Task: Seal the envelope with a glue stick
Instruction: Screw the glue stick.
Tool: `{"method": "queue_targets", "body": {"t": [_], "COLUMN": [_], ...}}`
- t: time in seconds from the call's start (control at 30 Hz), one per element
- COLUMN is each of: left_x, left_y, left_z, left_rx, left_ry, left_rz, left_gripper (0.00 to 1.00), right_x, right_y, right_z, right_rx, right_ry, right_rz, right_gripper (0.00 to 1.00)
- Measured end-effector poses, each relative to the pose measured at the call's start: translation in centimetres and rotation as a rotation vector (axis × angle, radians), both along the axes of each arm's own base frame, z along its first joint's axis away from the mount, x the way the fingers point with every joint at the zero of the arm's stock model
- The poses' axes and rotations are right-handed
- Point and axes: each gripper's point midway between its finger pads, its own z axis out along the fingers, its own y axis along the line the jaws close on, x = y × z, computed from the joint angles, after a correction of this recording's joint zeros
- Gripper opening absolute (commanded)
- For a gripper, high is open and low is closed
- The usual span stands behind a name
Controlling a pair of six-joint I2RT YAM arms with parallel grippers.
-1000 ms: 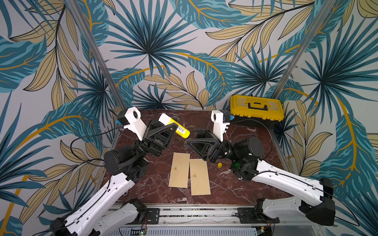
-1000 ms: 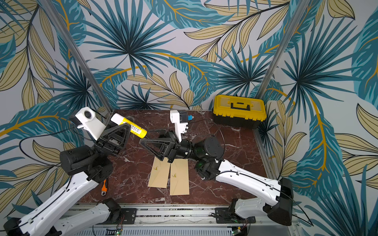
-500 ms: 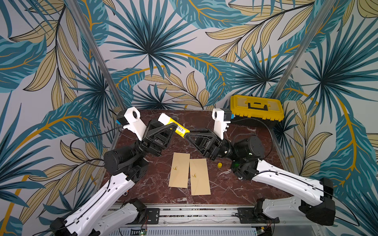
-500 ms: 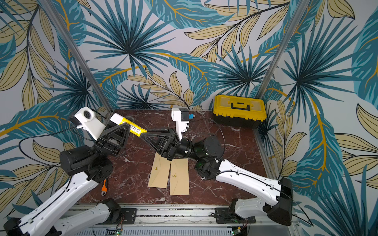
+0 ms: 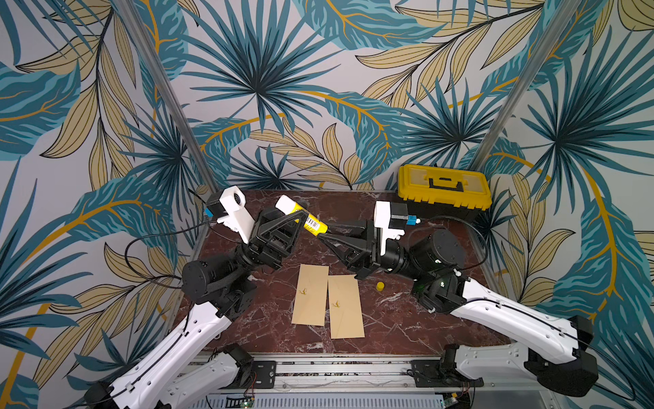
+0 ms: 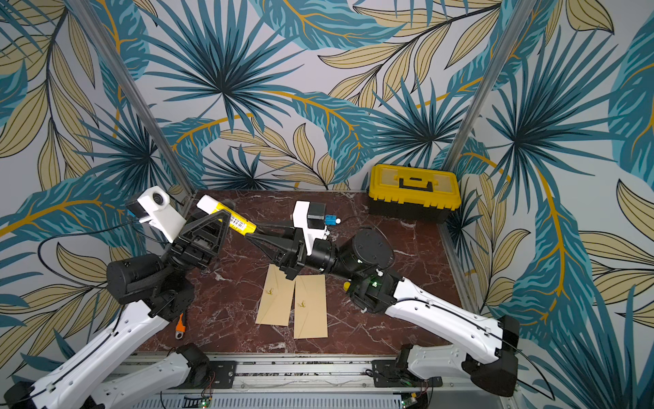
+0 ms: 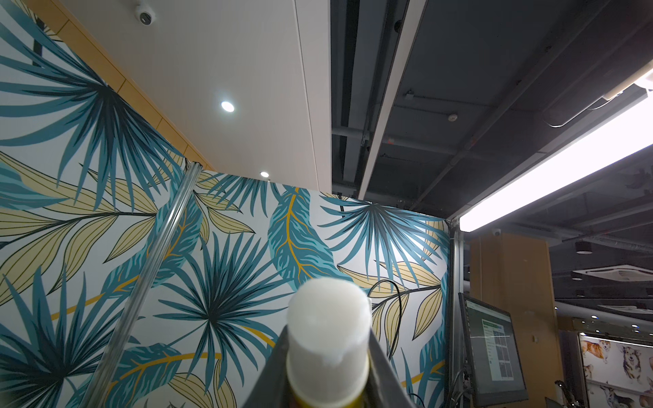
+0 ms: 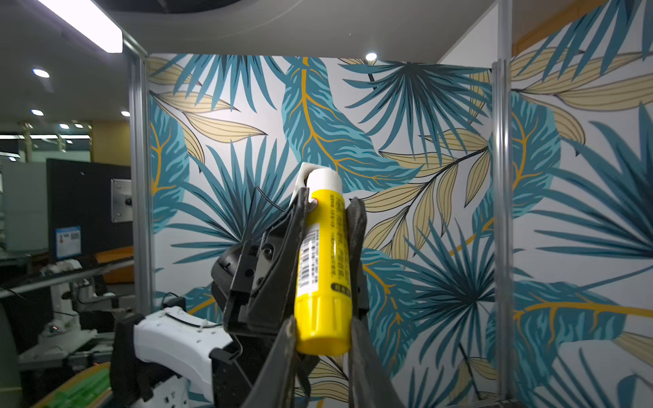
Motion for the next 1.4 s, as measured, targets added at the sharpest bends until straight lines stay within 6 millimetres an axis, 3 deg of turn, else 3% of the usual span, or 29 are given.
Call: {"method": "queue_targets", "body": {"t": [0.3,0.5,0.7,0.83,1.03,1.23,1.4], "left_x": [1.3,2.2,2.6,2.9,2.9,2.8,2.8], "left_y": [1.2,1.6,1.3,0.9,0.2,-0.3,-0.6], "left_z": [-0.7,-1.1,-1.5,-1.9,-2.3,-2.4,-2.4], "left_rx": [-0.062,-0.092,-0.076,-0.057,-0.026,-0.011,-0.008], "left_ry": [0.076,0.115,0.131,0.137,0.131,0.116,0.109], "left_rz": [0.054,0.081,0.085,0.082,0.064,0.043,0.031], "left_gripper": [0.0,0.0,0.0,0.0,0.0,0.0,0.0], "right_x": [1.3,1.9,1.8,1.9,1.9,1.8,2.5], "right_y": [1.4,1.6,0.9,0.3,-0.6,-1.0,0.0], "right_z": [-0.6,-0.8,-1.9,-2.5,-1.6,-0.8,-1.4], "right_rx": [-0.146,-0.173,-0.13,-0.061,0.101,0.231,0.272], "right_ry": [-0.571,-0.721,-0.495,-0.196,0.23,0.479,0.61], "right_rz": [-0.28,-0.368,-0.296,-0.188,-0.007,0.147,0.214], "right_gripper": [0.08,0.28,0.39,0.48,0.61,0.59,0.55]}}
